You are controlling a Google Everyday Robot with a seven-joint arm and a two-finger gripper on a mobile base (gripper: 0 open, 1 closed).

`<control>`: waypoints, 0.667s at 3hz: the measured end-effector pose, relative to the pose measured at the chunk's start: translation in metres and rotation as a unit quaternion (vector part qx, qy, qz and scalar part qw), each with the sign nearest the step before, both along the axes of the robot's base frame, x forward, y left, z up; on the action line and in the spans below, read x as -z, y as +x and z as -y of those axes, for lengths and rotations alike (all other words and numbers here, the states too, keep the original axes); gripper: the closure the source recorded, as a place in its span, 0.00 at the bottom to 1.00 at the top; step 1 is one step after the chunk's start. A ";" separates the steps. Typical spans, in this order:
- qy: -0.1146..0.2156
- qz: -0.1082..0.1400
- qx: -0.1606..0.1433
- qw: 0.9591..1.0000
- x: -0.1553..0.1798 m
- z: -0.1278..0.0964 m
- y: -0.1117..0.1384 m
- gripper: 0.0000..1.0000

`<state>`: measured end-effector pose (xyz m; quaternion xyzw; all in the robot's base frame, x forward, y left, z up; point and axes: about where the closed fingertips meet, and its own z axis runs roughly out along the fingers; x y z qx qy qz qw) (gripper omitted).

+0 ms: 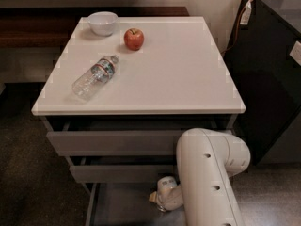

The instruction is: Pick coke can from bottom drawer and place on counter

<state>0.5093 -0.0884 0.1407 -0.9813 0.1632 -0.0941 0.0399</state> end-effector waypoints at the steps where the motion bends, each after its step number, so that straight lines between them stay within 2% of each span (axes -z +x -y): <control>1: -0.003 0.000 0.005 1.000 0.000 0.005 0.000 0.52; 2: -0.003 0.005 0.006 1.000 -0.005 0.006 -0.002 0.75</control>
Offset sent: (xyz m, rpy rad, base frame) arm -0.0016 -0.0059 0.0134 -0.0034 -0.0252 -0.0162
